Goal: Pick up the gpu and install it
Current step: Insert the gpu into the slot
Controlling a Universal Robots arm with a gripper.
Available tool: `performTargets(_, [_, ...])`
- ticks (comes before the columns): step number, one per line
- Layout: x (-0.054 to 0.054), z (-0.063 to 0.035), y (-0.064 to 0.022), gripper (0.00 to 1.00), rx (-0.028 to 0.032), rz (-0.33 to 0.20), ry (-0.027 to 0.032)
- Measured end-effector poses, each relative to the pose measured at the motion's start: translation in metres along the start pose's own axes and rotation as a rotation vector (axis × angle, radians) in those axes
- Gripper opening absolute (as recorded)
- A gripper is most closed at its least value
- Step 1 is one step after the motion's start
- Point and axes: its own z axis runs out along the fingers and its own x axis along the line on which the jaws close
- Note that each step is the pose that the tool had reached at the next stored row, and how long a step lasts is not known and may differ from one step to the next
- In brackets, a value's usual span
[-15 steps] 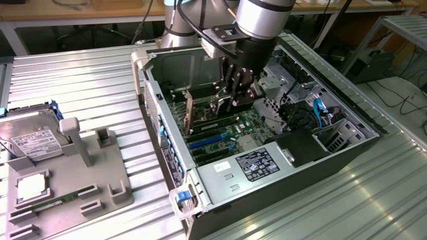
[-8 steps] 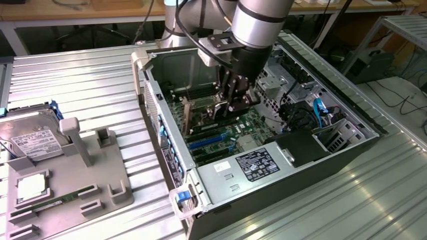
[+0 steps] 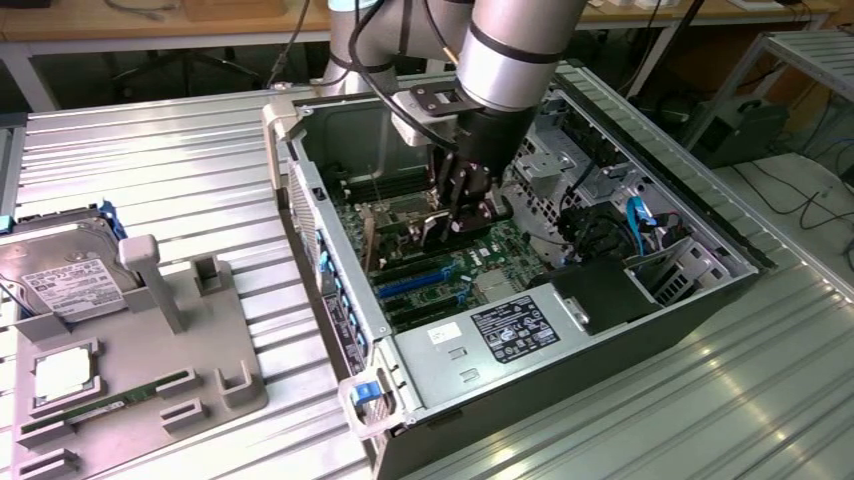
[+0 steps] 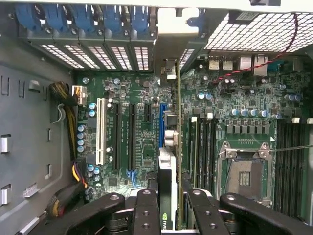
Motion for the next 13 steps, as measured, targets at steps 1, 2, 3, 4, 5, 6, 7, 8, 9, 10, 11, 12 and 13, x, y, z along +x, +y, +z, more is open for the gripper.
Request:
performTargets(1, [0.0, 0.0006, 0.0003, 0.27, -0.0001, 0.0, 0.0])
performTargets(2, [0.0, 0.0016, 0.0008, 0.27, -0.0002, 0.0, 0.0])
performTargets(3, [0.0, 0.0032, 0.0023, 0.27, -0.0002, 0.0, 0.0])
performTargets(4, [0.0, 0.0043, 0.0024, 0.27, -0.0002, 0.0, 0.0])
performTargets(5, [0.0, 0.0057, 0.0023, 0.27, 0.0001, 0.0, -0.0002])
performTargets(6, [0.0, 0.0072, 0.0023, 0.27, 0.0003, 0.0, -0.0006])
performTargets(7, [0.0, 0.0086, 0.0022, 0.27, 0.0003, 0.0, -0.0006])
performTargets(8, [0.0, 0.0105, 0.0022, 0.27, 0.0003, 0.0, -0.0006])
performTargets(9, [0.0, 0.0115, 0.0026, 0.27, 0.0002, 0.0, -0.0007])
performTargets(10, [0.0, 0.0126, 0.0039, 0.27, 0.0002, 0.0, -0.0007])
performTargets(11, [0.0, 0.0134, 0.0044, 0.27, 0.0002, 0.0, -0.0006])
performTargets(12, [0.0, 0.0144, 0.0047, 0.27, 0.0003, 0.0, -0.0007])
performTargets(13, [0.0, 0.0155, 0.0046, 0.27, 0.0002, 0.0, -0.0006])
